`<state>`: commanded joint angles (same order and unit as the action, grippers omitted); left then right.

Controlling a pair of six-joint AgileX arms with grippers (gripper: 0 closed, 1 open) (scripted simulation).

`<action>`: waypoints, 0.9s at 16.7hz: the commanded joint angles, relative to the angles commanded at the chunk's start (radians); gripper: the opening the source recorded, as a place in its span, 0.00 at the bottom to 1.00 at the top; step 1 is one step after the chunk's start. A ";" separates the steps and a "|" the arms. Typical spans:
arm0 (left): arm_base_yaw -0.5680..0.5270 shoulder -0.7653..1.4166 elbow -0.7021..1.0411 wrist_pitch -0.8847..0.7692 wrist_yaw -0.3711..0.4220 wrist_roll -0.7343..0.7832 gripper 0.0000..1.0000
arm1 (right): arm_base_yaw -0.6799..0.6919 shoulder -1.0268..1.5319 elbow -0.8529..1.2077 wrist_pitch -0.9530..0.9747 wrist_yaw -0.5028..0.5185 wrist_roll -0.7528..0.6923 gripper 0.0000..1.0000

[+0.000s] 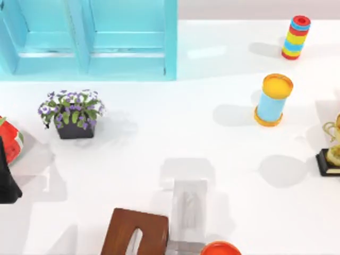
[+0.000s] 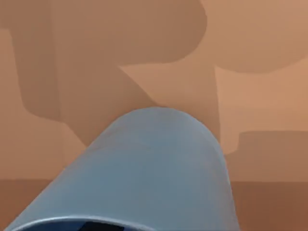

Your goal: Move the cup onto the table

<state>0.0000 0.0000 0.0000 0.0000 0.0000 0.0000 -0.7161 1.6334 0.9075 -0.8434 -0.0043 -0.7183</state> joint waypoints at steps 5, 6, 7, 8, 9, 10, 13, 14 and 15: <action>0.000 0.000 0.000 0.000 0.000 0.000 1.00 | 0.000 0.000 0.000 0.000 0.000 0.000 0.40; 0.000 0.000 0.000 0.000 0.000 0.000 1.00 | 0.000 0.000 0.000 0.000 0.000 0.000 0.32; 0.000 0.000 0.000 0.000 0.000 0.000 1.00 | 0.000 0.000 0.000 0.000 0.000 0.000 0.25; 0.000 0.000 0.000 0.000 0.000 0.000 1.00 | 0.000 0.000 0.000 0.000 0.000 0.000 0.17; 0.000 0.000 0.000 0.000 0.000 0.000 1.00 | 0.000 0.000 0.000 0.000 0.000 0.000 0.10; 0.000 0.000 0.000 0.000 0.000 0.000 1.00 | 0.000 0.000 0.000 0.000 0.000 0.000 0.02; 0.000 0.000 0.000 0.000 0.000 0.000 1.00 | 0.000 0.000 0.000 0.000 0.000 0.000 0.00; 0.000 0.000 0.000 0.000 0.000 0.000 1.00 | 0.000 0.000 0.000 0.000 0.000 0.000 0.00; 0.000 0.000 0.000 0.000 0.000 0.000 1.00 | 0.000 0.000 0.000 0.000 0.000 0.000 0.00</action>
<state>0.0000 0.0000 0.0000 0.0000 0.0000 0.0000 -0.7161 1.6334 0.9075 -0.8434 -0.0043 -0.7183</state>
